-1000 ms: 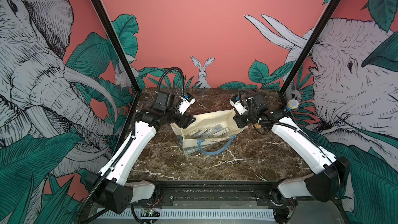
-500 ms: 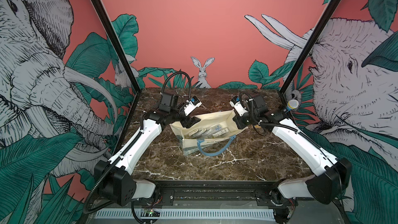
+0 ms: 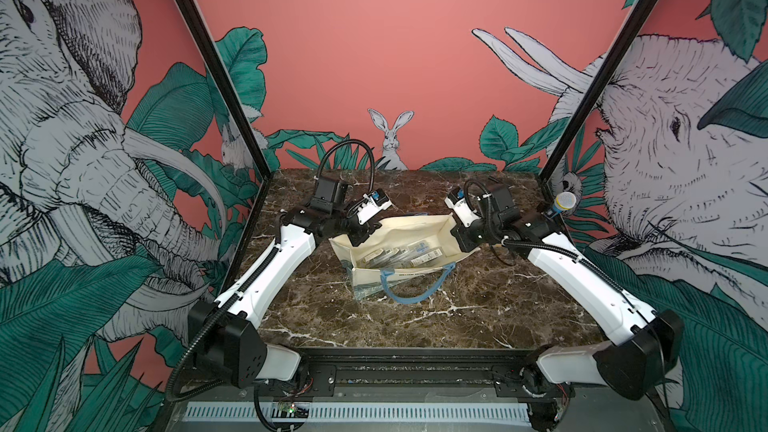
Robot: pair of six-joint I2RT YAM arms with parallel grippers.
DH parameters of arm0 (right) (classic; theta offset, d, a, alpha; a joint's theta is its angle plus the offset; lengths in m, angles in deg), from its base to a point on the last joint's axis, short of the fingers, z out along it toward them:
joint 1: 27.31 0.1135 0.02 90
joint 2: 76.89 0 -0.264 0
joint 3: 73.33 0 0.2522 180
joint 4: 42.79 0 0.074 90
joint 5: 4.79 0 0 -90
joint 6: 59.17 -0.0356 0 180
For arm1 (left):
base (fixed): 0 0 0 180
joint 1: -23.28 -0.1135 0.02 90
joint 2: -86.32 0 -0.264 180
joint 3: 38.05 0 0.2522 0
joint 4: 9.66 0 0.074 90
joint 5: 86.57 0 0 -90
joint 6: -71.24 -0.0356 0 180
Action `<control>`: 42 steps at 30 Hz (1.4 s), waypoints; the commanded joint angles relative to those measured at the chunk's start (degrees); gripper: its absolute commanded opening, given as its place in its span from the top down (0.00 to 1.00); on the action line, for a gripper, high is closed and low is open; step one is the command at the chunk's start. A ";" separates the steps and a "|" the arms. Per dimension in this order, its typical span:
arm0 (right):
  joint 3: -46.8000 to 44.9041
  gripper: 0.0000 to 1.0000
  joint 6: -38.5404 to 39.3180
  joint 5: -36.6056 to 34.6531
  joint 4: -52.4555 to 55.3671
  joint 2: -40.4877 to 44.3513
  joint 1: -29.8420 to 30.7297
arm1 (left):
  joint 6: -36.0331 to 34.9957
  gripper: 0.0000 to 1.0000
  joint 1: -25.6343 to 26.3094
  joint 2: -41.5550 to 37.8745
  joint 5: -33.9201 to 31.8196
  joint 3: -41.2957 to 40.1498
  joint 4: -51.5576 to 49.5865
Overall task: Take out the compass set from the canvas bag
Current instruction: Adjust the canvas bag at the center of the board.
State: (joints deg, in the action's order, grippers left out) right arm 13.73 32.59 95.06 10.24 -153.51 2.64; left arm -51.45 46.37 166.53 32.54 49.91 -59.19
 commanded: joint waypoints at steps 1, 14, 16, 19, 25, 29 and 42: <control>-0.37 1.00 0.93 0.12 -4.26 3.13 -0.07 | 0.60 1.00 0.23 -0.82 0.16 1.66 -2.76; -2.94 0.54 18.90 5.01 -9.21 14.38 6.32 | 4.47 1.00 5.81 -4.75 -1.37 3.03 5.61; -4.68 0.54 21.39 4.74 -11.75 13.86 9.03 | 4.00 1.00 6.47 -4.47 -2.25 3.69 5.95; -7.30 0.60 23.45 4.82 -16.01 11.07 12.17 | 3.58 1.00 7.05 -3.92 -2.45 4.92 6.04; -17.50 0.72 28.63 0.61 -26.21 6.76 17.80 | 4.61 1.00 7.74 -4.76 -2.68 5.21 8.92; -23.59 0.74 29.18 -2.38 -31.20 5.76 20.36 | 5.99 1.00 8.09 -6.14 -1.84 4.02 11.03; -32.48 0.69 26.74 -5.43 -37.79 -4.05 27.68 | 10.67 1.00 9.30 -10.93 0.77 -4.63 16.45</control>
State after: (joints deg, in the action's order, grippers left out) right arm -18.29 59.95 90.58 -24.10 -156.88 29.72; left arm -42.81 54.88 159.20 30.24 46.06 -49.35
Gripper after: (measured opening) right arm 0.306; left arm 0.061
